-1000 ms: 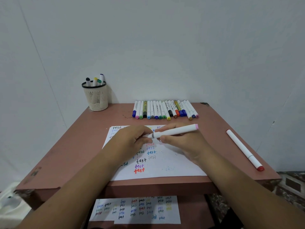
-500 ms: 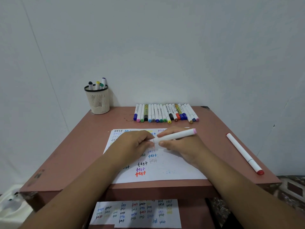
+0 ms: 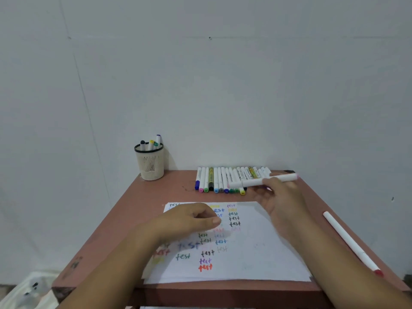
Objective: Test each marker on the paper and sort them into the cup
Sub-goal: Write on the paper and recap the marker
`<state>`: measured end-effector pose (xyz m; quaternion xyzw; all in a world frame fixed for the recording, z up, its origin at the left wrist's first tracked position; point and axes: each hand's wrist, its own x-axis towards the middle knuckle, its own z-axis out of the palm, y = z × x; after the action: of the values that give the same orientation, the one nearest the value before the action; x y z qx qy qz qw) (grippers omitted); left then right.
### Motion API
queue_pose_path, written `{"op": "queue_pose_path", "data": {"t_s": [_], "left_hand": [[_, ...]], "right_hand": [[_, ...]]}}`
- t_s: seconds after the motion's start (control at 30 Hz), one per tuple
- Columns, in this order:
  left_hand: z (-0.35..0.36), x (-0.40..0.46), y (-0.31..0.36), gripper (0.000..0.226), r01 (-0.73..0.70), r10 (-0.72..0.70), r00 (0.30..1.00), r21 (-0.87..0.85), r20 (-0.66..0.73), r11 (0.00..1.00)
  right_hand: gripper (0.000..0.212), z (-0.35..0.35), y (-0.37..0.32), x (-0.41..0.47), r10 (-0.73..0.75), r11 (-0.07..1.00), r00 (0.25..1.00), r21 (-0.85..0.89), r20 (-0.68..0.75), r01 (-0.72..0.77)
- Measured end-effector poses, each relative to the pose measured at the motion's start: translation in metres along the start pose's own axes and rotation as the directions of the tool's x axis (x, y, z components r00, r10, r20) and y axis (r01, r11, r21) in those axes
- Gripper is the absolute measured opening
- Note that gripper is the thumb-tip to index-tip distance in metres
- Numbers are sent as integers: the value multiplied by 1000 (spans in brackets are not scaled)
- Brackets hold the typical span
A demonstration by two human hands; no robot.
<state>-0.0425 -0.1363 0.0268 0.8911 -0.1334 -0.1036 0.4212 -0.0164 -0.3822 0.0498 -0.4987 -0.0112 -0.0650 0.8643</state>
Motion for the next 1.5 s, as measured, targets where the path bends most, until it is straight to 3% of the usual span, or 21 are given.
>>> {"op": "queue_pose_path", "data": {"t_s": [0.1, 0.23, 0.3, 0.4, 0.47, 0.57, 0.63, 0.7, 0.87, 0.97, 1.03, 1.1, 1.17, 1.23, 1.27, 1.33, 1.5], "left_hand": [[-13, 2, -9, 48, -40, 41, 999, -47, 13, 998], [-41, 13, -24, 51, -108, 51, 965, -213, -256, 971], [-59, 24, -39, 44, -112, 9, 890, -199, -456, 973], [-80, 35, -66, 50, -6, -66, 751, -107, -657, 994], [-88, 38, -83, 58, 47, -91, 681, -81, -727, 996], [-92, 44, -99, 57, 69, -118, 643, -96, -757, 993], [-94, 47, -105, 58, 88, -103, 646, -60, -756, 994], [-93, 48, -104, 60, 105, -72, 655, -3, -752, 994], [-88, 51, -107, 60, 112, -24, 651, 65, -758, 992], [-86, 52, -105, 55, 104, -5, 667, 87, -745, 991], [-85, 52, -104, 54, 104, -4, 687, 93, -727, 990], [-85, 51, -103, 53, 103, 8, 694, 111, -720, 988], [-85, 50, -102, 53, 97, 19, 697, 120, -717, 988], [-83, 49, -98, 55, 92, 23, 696, 120, -718, 989], [-81, 49, -95, 56, 88, 34, 697, 132, -717, 987], [-75, 49, -88, 58, 73, 72, 713, 176, -698, 982], [-62, 51, -76, 62, 38, 138, 798, 278, -586, 960]], "right_hand": [[4, 30, -8, 16, -22, 996, 997, -83, 72, 28], [17, 87, -12, 43, -99, 973, 985, -194, 141, 125], [14, 117, -9, 58, -118, 965, 979, -214, 164, 152], [11, 159, 3, 82, -131, 946, 967, -263, 218, 187], [9, 184, 14, 99, -173, 907, 956, -340, 238, 248], [6, 214, 32, 125, -248, 838, 935, -428, 253, 339], [3, 229, 46, 139, -272, 786, 922, -490, 274, 378], [14, 238, 59, 150, -260, 717, 913, -571, 314, 400], [25, 252, 90, 171, -118, 546, 887, -717, 447, 434], [9, 257, 103, 175, -33, 390, 862, -787, 506, 477], [23, 257, 111, 177, 14, 337, 863, -815, 505, 471], [26, 255, 110, 175, 18, 324, 858, -815, 514, 481], [14, 249, 102, 174, 21, 389, 856, -794, 516, 468], [38, 238, 89, 176, 16, 441, 881, -794, 472, 418], [39, 231, 84, 179, 6, 426, 898, -814, 440, 395], [29, 217, 75, 182, 23, 321, 926, -880, 376, 349], [21, 181, 76, 183, 149, -100, 959, -962, 239, 256]]}}
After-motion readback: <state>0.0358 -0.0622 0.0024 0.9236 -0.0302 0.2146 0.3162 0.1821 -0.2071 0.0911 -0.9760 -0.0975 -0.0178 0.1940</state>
